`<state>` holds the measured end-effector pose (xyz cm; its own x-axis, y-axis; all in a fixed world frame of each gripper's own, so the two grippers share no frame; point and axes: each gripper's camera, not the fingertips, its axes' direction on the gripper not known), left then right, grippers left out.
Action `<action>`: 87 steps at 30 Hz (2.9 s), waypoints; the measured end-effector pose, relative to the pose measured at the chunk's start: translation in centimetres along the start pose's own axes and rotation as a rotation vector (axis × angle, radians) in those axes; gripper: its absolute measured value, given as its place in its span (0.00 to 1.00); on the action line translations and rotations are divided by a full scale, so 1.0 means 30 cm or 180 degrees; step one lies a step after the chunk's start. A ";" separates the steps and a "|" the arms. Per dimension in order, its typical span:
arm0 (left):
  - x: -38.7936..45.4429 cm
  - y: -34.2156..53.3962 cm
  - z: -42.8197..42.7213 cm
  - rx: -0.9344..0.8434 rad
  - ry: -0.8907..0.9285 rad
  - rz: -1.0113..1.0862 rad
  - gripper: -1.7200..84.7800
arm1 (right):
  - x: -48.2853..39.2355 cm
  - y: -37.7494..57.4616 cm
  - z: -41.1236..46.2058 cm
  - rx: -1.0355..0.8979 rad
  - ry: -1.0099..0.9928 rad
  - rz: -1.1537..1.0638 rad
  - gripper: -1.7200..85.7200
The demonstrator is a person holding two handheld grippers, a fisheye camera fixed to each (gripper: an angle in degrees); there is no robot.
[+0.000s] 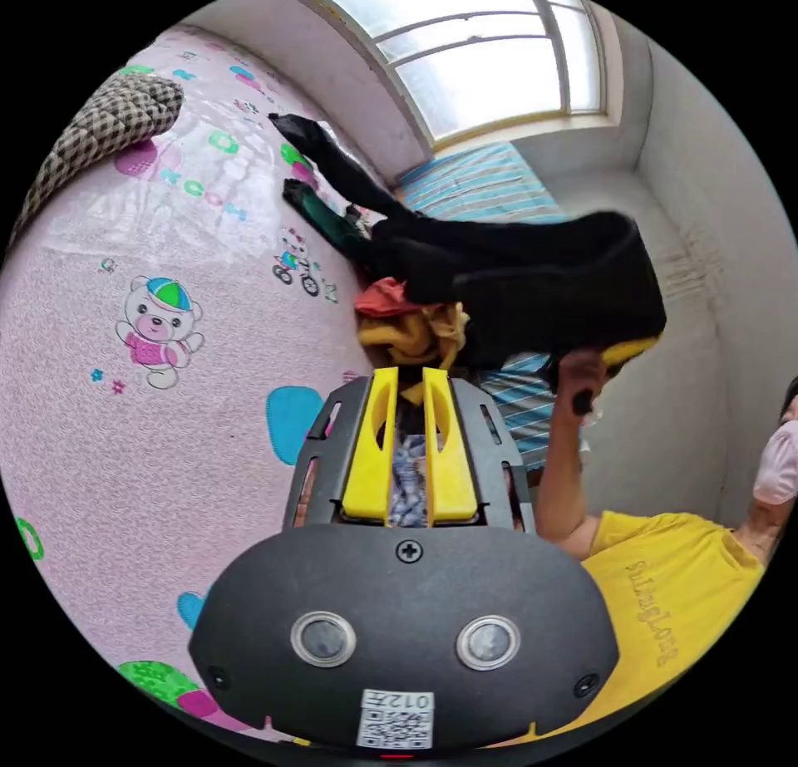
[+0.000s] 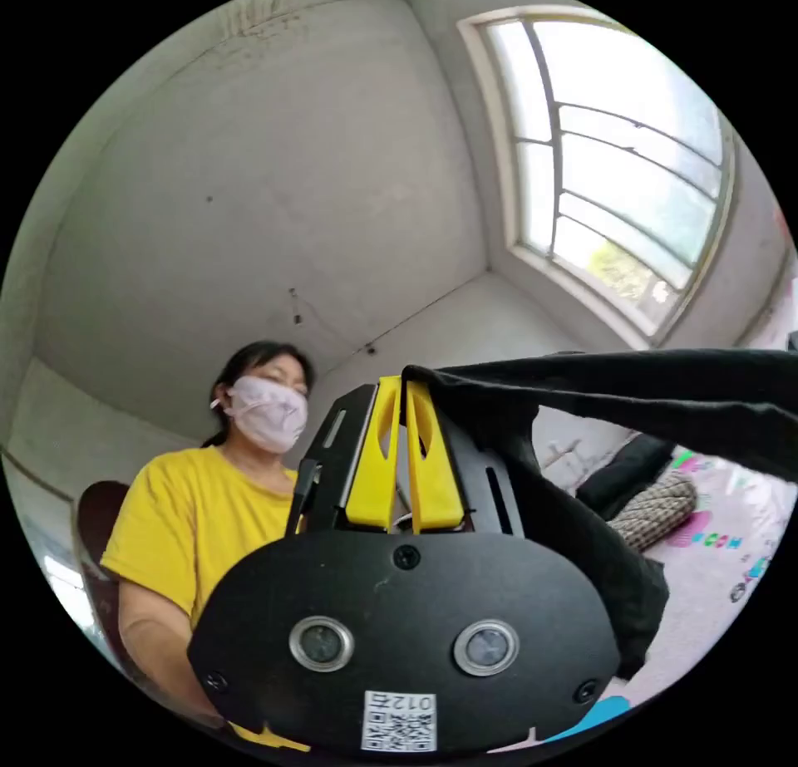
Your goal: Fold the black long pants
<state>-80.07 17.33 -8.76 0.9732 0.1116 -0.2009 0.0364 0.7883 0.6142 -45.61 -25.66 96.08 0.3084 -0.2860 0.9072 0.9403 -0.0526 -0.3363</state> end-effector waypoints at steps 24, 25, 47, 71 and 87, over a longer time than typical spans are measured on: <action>-0.014 0.537 -0.409 0.0134 -0.2870 0.0062 0.08 | -0.322 1.266 1.207 -0.3825 0.1866 0.1241 0.07; 0.017 0.522 -0.378 0.0108 -0.2989 0.0196 0.08 | -0.324 1.276 1.204 -0.3885 0.2010 0.1196 0.08; -0.119 0.405 1.340 -0.2393 -0.3393 0.1866 0.14 | -0.351 0.976 0.254 -0.2172 0.5444 0.1550 0.03; -0.232 0.409 1.920 -0.2852 -0.3310 0.1385 0.12 | -0.560 0.649 -0.491 -0.2970 0.5360 0.1506 0.04; -0.415 0.450 1.920 -0.2515 -0.2919 0.1349 0.11 | -0.598 0.604 -0.143 -0.2955 0.5764 0.1124 0.03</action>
<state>-78.63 -8.27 45.99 0.6865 0.2337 0.6886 -0.1502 0.9721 -0.1802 -34.71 -25.60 72.64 -0.5869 -0.7735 -0.2391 0.3688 0.0075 -0.9295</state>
